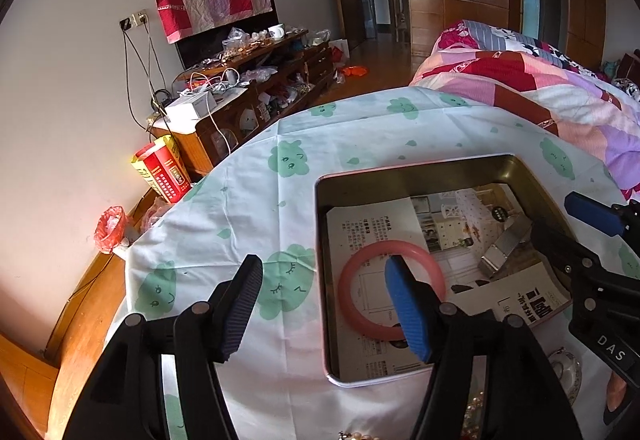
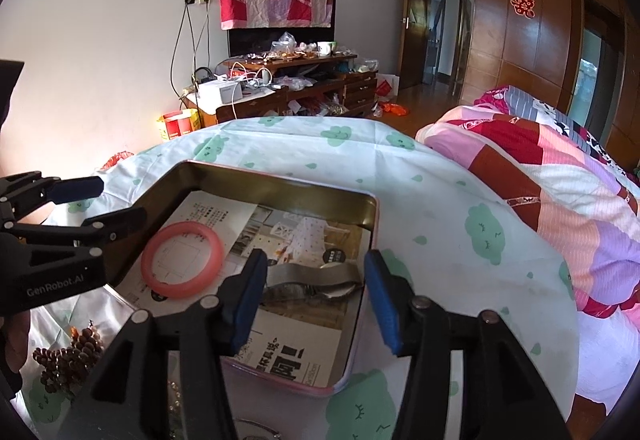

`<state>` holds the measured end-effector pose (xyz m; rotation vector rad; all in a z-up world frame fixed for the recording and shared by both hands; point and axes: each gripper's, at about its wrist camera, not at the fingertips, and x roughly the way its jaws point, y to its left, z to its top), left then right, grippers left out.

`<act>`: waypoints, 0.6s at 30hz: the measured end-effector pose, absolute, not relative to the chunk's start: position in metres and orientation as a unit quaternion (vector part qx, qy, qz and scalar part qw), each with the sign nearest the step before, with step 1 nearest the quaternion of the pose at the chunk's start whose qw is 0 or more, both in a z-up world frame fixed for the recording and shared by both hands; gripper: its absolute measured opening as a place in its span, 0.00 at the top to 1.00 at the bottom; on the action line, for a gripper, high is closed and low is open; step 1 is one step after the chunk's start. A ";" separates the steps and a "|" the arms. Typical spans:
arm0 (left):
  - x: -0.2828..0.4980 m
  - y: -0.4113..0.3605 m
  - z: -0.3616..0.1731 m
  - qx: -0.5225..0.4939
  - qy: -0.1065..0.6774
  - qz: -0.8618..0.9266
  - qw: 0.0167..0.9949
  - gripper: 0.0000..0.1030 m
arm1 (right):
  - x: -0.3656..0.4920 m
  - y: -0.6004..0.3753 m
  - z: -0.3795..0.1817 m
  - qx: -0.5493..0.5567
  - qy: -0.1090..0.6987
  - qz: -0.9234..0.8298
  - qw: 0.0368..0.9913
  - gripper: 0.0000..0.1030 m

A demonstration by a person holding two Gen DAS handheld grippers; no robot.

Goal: Organize jewelry
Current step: 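Carry the bangle and watch into the tin and open both tools, then withdraw both tools from the tin back over the jewelry pile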

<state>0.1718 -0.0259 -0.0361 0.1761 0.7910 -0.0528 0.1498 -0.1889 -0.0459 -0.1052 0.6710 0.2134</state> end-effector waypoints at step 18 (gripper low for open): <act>0.084 0.018 -0.037 0.032 0.394 -0.021 0.918 0.38 | 0.092 -0.194 -0.048 -0.043 0.336 0.110 0.934 0.45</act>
